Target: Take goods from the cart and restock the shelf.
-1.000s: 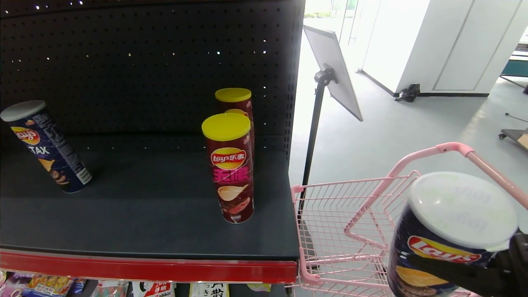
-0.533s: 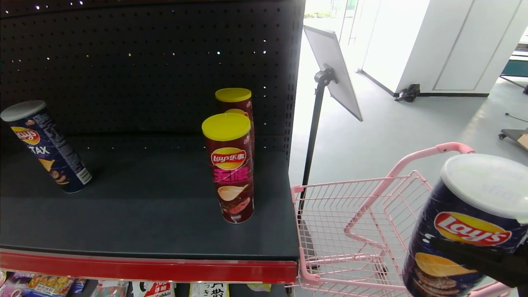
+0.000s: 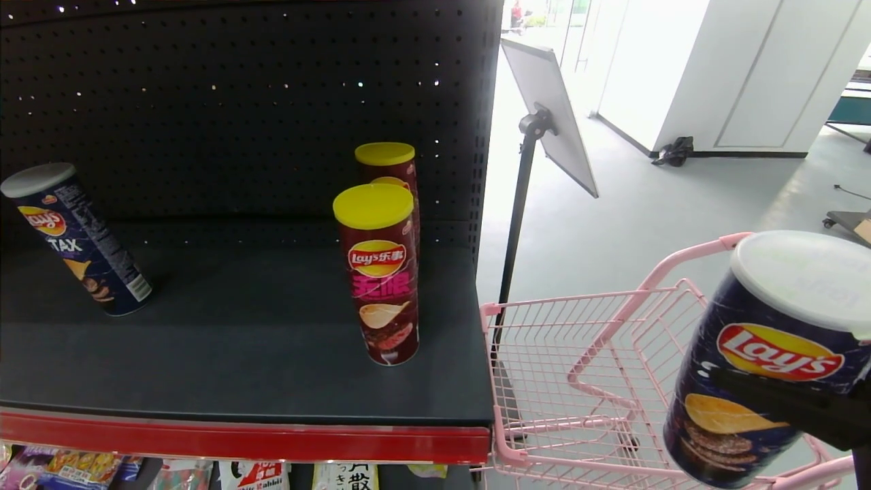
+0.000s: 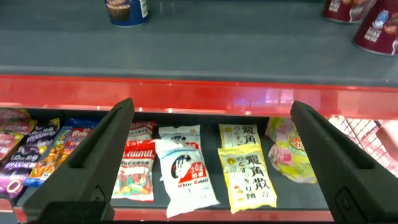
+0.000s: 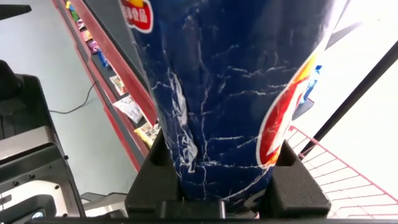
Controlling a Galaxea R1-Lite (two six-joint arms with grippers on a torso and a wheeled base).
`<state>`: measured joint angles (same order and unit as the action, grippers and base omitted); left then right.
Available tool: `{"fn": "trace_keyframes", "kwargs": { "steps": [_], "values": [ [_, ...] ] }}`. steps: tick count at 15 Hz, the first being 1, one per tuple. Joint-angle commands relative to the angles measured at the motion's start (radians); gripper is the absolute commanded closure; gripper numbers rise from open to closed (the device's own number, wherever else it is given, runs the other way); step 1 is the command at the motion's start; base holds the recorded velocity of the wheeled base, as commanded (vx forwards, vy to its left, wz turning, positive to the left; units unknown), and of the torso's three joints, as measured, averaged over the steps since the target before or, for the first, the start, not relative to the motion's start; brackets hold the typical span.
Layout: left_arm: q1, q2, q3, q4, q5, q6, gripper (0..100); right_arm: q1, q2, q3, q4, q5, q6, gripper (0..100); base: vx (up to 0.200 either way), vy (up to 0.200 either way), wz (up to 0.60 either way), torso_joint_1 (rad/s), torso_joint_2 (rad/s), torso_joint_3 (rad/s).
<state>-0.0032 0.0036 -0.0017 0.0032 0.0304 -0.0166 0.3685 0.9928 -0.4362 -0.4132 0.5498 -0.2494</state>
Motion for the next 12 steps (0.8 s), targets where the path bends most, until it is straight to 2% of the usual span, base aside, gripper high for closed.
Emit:
{"fn": "trace_keyframes", "kwargs": {
  "steps": [1,2,3,5,6,12],
  "values": [
    [0.0,0.001,0.0,0.0,0.0,0.0,0,0.001,0.004,0.004,-0.001,0.001,-0.001,100,-0.2,0.0,0.0,0.041,0.01,-0.012],
    [0.0,0.001,0.0,0.0,0.0,0.0,0,0.001,0.006,0.002,-0.001,0.001,-0.001,100,-0.2,0.0,0.0,0.002,0.0,0.012],
    [0.0,0.001,0.0,0.0,0.0,0.0,0,0.001,0.007,0.004,-0.001,0.001,-0.001,100,-0.2,-0.2,0.0,-0.007,-0.01,0.002],
    [0.0,0.001,0.0,0.0,0.0,0.0,0,0.001,0.006,0.008,-0.001,0.001,-0.001,100,-0.2,0.0,0.0,0.0,0.0,0.0],
    [0.0,0.001,0.0,0.0,0.0,0.0,0,0.001,0.006,0.01,-0.001,0.001,-0.001,100,-0.2,-0.2,0.0,-0.002,0.01,0.002],
    [0.0,0.001,0.0,0.0,0.0,0.001,0,0.001,0.003,0.011,-0.001,0.001,-0.001,100,0.0,0.0,0.0,0.0,0.0,0.0]
  ]
}}
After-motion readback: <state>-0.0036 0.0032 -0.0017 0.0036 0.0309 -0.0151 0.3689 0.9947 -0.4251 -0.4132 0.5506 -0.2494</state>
